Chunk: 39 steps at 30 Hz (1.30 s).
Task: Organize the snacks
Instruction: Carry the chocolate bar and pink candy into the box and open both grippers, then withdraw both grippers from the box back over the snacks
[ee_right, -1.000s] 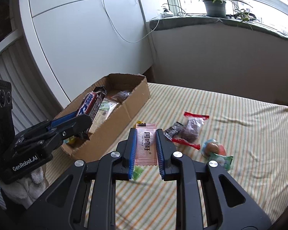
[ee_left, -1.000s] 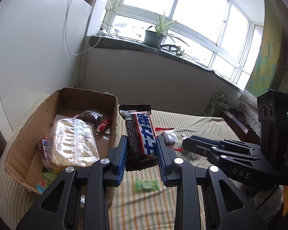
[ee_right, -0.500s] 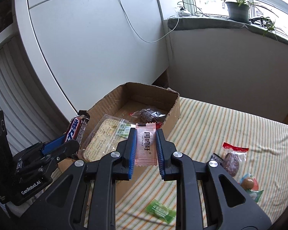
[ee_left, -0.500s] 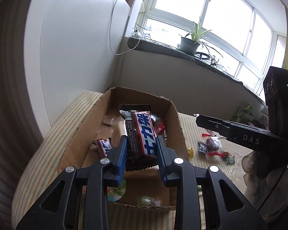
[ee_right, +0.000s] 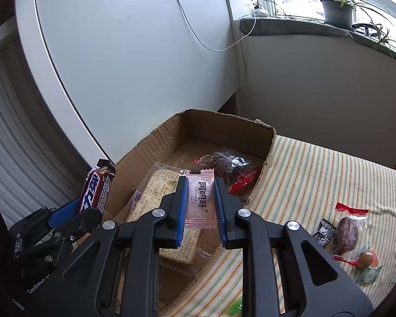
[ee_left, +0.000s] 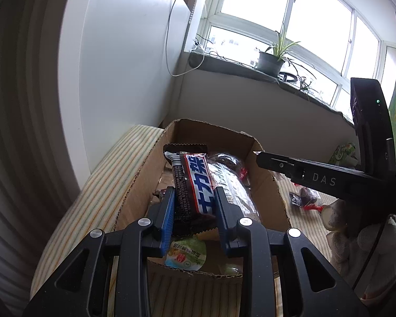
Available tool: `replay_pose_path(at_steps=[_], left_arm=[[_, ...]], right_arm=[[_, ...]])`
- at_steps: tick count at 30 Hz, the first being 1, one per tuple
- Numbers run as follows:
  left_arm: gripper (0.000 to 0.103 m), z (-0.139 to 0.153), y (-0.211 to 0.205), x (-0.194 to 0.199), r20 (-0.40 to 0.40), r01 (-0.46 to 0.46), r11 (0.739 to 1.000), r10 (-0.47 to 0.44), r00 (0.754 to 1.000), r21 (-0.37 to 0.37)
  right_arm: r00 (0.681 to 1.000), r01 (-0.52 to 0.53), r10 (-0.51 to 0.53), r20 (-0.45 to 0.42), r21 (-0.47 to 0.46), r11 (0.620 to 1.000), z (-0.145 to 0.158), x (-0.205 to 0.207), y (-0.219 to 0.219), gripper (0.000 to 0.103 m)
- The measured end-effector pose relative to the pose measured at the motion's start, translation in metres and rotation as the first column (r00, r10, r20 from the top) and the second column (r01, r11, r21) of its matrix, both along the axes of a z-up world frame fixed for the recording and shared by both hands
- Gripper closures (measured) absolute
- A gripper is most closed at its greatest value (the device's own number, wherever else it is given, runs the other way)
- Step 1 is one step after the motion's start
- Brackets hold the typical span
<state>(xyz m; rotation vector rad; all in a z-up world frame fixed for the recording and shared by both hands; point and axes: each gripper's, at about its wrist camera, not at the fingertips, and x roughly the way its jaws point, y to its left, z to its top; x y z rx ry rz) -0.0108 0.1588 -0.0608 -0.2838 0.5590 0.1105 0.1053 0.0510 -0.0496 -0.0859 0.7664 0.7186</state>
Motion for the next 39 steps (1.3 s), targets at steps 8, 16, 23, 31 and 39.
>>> replay_pose_path(at_steps=[8, 16, 23, 31, 39], left_arm=[[0.076, -0.001, -0.001, 0.0, -0.007, 0.001, 1.0, -0.001, 1.0, 0.014], [0.075, -0.001, -0.004, 0.001, -0.011, -0.003, 1.0, 0.004, 1.0, 0.024], [0.064, 0.0, -0.004, -0.001, -0.008, -0.009, 1.0, 0.009, 1.0, 0.021], [0.064, 0.002, -0.005, 0.0, -0.001, -0.006, 1.0, 0.006, 1.0, 0.013], [0.064, 0.007, -0.018, 0.002, 0.009, 0.016, 1.0, -0.016, 1.0, 0.018]], right_arm=[[1.0, -0.012, 0.012, 0.007, -0.01, 1.0, -0.001, -0.004, 0.005, 0.082], [1.0, -0.024, 0.024, 0.012, 0.004, 1.0, 0.002, -0.006, 0.002, 0.076], [0.999, 0.012, -0.013, 0.036, 0.044, 0.999, 0.012, -0.006, -0.01, 0.038], [0.998, 0.033, -0.036, 0.059, 0.059, 0.998, 0.019, -0.008, -0.021, 0.023], [0.996, 0.056, -0.059, 0.061, 0.047, 0.997, 0.019, -0.005, -0.038, 0.023]])
